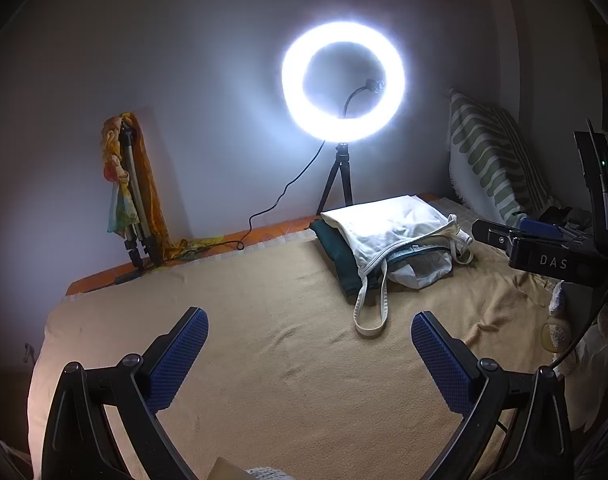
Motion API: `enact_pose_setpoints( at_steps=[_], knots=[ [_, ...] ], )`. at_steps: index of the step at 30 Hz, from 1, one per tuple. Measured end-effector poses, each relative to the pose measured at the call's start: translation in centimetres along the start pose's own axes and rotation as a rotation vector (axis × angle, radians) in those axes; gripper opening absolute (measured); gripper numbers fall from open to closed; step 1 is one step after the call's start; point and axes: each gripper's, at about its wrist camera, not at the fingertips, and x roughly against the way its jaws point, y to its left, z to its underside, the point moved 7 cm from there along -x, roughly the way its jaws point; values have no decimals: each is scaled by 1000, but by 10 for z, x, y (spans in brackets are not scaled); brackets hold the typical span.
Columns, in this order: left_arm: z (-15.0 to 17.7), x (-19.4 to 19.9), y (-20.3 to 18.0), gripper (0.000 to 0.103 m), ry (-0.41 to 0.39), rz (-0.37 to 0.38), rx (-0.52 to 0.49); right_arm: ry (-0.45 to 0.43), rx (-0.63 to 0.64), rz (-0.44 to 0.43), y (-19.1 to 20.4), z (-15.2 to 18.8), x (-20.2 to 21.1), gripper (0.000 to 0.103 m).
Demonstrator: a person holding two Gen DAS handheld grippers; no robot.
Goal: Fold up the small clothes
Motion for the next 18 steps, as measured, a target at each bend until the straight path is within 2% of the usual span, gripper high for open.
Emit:
enact_pose_setpoints(
  at_steps=[18],
  knots=[
    [-1,3,1,103,-5,-5,-3,-1,-1,-11,7,0,1,103]
  ],
)
